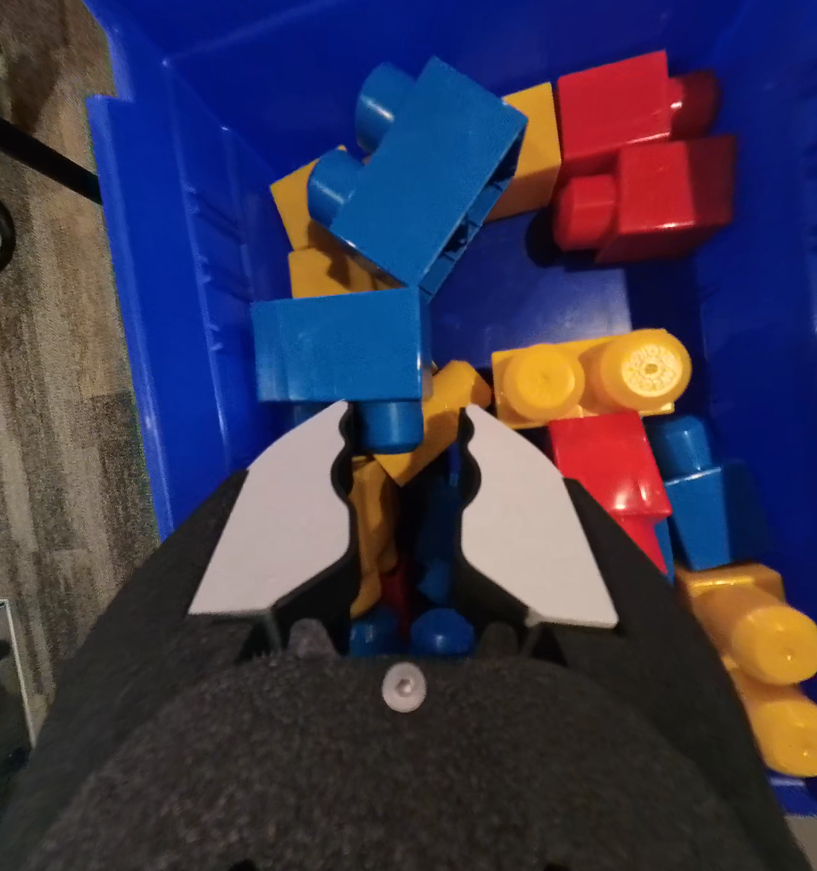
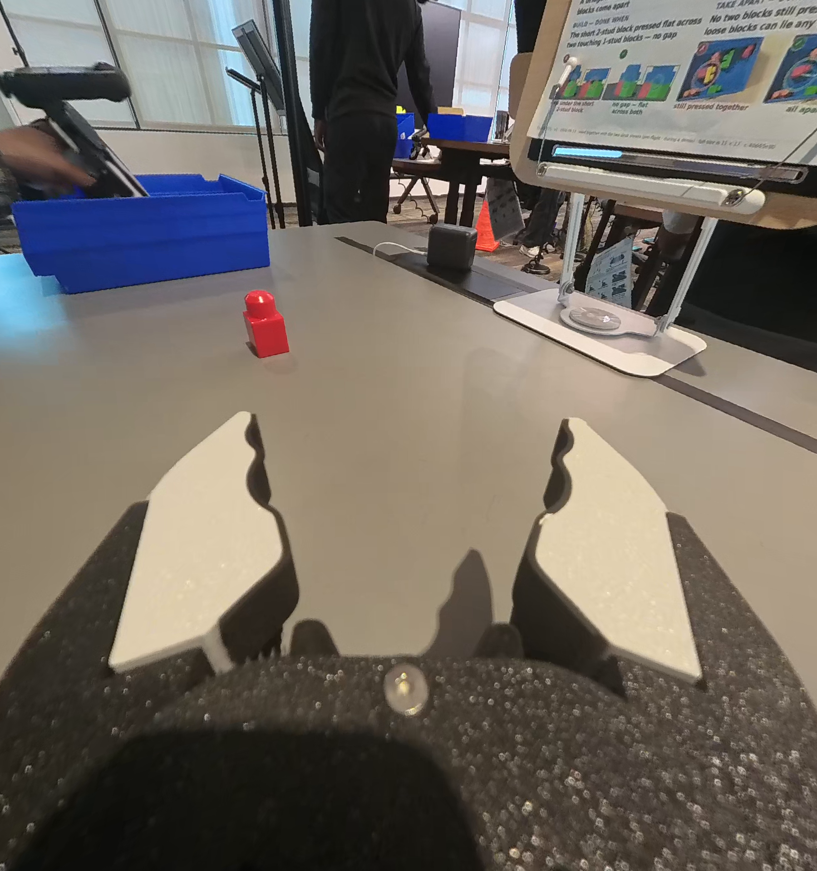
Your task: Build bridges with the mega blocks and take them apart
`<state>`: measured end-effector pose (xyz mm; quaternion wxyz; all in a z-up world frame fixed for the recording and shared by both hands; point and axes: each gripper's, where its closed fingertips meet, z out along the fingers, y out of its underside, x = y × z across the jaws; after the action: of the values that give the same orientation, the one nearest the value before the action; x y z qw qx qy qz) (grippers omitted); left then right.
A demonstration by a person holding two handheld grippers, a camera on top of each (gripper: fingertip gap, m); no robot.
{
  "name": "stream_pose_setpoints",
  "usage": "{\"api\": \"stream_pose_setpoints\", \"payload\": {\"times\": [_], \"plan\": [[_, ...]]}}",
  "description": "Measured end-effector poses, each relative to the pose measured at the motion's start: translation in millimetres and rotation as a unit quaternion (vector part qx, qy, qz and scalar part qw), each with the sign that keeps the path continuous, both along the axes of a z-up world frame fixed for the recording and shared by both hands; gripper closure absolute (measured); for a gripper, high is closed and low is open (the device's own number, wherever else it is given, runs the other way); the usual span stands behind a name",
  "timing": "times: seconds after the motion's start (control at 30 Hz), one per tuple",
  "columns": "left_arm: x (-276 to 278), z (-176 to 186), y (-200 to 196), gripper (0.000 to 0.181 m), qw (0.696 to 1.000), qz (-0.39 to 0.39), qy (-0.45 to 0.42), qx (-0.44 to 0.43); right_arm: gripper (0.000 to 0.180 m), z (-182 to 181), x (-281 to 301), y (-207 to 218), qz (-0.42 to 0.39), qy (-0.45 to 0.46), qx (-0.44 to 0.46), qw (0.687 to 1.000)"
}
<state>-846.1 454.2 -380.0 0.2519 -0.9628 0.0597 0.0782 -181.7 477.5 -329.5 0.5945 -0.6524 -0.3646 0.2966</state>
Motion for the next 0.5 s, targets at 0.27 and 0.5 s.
{"api": "stream_pose_setpoints", "payload": {"times": [0.27, 0.5], "plan": [[-4.6, -0.8, 4.4, 0.148, 0.999, -0.021, 0.038, 0.001, 0.065, 1.1, -1.1, -0.7, 0.002, 0.001, 0.002, 1.000], [-5.2, -0.4, 2.4, 0.153, 0.997, -0.043, 0.067, -0.008, 0.065, 3.6, -1.0, -1.7, 0.001, 0.007, 0.006, 1.000]]}}
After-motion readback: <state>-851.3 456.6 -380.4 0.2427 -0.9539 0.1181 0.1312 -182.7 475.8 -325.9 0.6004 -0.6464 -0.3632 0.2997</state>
